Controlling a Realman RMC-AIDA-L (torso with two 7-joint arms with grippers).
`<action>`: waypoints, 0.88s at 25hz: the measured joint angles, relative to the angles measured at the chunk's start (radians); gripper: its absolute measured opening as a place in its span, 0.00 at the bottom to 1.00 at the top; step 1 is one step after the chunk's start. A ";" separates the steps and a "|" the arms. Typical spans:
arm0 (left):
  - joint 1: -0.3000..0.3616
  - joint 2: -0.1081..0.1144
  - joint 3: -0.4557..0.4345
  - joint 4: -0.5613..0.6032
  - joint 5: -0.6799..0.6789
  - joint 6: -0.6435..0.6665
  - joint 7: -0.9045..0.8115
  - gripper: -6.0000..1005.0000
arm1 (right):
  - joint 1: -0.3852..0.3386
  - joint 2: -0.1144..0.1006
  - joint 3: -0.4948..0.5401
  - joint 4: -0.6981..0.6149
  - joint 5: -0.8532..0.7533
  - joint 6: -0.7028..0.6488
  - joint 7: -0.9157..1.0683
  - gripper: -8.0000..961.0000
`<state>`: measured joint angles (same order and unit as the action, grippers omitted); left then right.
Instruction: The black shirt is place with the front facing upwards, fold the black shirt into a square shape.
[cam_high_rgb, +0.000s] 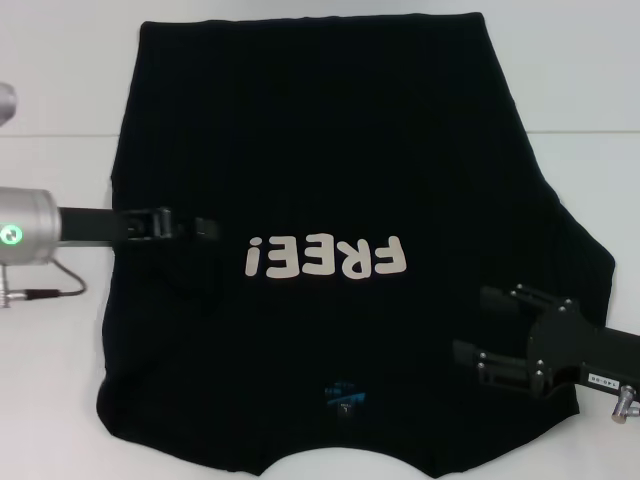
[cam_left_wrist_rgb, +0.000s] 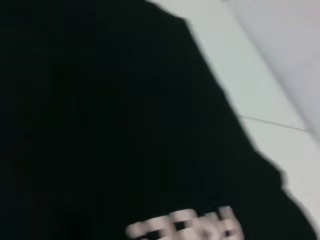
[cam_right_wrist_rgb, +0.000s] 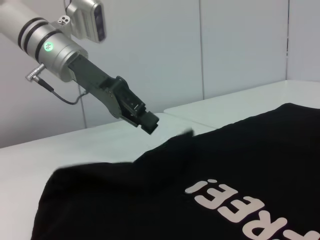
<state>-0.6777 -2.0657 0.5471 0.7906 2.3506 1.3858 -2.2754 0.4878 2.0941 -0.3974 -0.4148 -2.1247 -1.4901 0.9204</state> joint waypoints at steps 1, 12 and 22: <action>0.000 0.001 -0.002 -0.017 -0.028 0.012 0.034 0.16 | 0.000 -0.001 0.000 0.001 0.000 0.002 0.000 0.90; 0.159 -0.012 0.001 -0.053 -0.337 0.332 0.636 0.51 | 0.011 -0.043 0.007 -0.240 -0.034 0.005 0.695 0.90; 0.229 -0.018 0.075 -0.134 -0.327 0.369 0.911 0.89 | 0.158 -0.246 -0.106 -0.335 -0.364 -0.058 1.524 0.89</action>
<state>-0.4489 -2.0837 0.6220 0.6565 2.0232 1.7551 -1.3647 0.6458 1.8480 -0.5036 -0.7503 -2.4886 -1.5477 2.4445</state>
